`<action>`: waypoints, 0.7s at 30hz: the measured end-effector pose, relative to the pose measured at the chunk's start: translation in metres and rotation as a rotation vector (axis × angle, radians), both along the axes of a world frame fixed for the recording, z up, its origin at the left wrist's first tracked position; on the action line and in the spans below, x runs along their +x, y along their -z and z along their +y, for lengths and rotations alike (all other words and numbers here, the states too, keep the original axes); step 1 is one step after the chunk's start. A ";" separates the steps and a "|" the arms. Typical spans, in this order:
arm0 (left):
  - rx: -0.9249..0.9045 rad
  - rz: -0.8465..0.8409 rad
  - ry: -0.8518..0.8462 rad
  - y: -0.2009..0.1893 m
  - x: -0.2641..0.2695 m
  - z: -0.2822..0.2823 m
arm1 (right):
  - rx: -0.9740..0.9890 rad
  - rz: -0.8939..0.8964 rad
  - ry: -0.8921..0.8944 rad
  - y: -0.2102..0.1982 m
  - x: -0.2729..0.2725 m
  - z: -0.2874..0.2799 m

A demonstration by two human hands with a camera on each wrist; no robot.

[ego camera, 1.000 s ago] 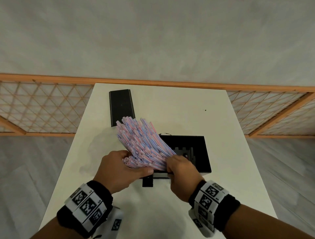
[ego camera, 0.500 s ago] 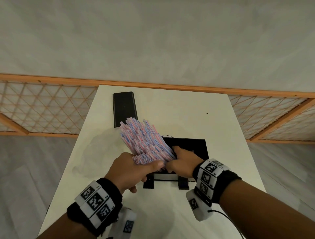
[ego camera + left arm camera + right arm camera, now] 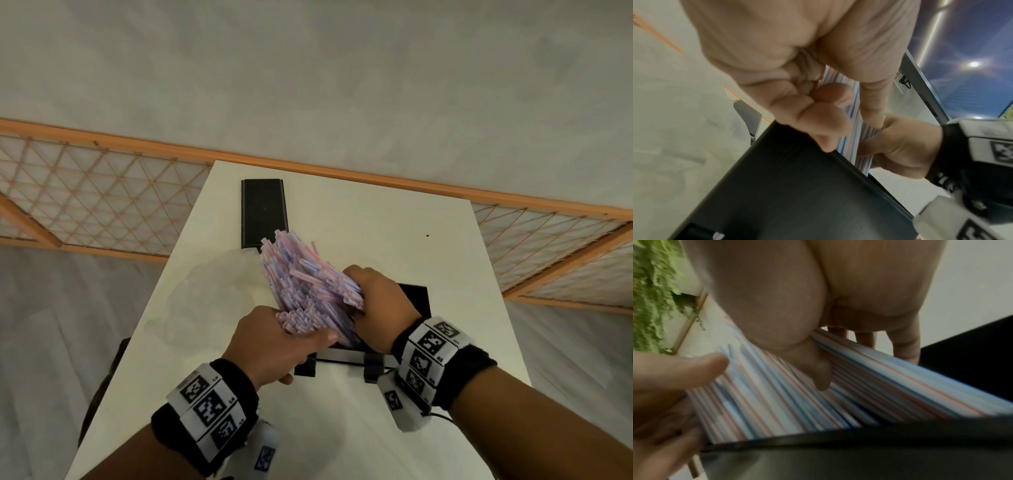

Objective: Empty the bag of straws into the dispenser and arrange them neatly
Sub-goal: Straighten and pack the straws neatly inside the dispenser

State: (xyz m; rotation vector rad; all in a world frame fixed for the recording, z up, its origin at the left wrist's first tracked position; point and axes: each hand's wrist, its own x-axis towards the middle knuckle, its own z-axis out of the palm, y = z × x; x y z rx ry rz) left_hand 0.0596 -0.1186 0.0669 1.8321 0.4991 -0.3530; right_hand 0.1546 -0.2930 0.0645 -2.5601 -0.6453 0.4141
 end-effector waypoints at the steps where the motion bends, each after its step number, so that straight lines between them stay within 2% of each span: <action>1: 0.010 -0.006 0.011 0.000 0.000 0.001 | -0.036 -0.011 0.015 0.002 0.001 -0.004; 4: 0.071 -0.029 0.092 -0.001 -0.002 0.002 | -0.185 -0.108 0.103 0.009 -0.004 -0.019; 6: 0.129 -0.035 0.128 -0.001 -0.003 0.003 | -0.136 -0.170 0.202 0.009 -0.009 -0.029; 8: 0.158 -0.025 0.126 -0.002 -0.004 0.003 | -0.105 -0.089 0.248 0.007 -0.014 -0.037; 12: 0.106 0.009 0.096 -0.004 -0.003 -0.001 | -0.137 0.212 0.020 0.009 -0.025 -0.042; 15: 0.039 0.032 0.096 -0.004 -0.003 -0.005 | -0.142 0.238 -0.100 0.014 -0.028 -0.037; 18: -0.010 0.055 0.100 -0.003 -0.002 -0.006 | -0.166 0.272 -0.109 0.017 -0.025 -0.034; 21: -0.107 0.103 0.062 -0.003 -0.001 -0.006 | -0.101 0.343 -0.129 0.019 -0.024 -0.034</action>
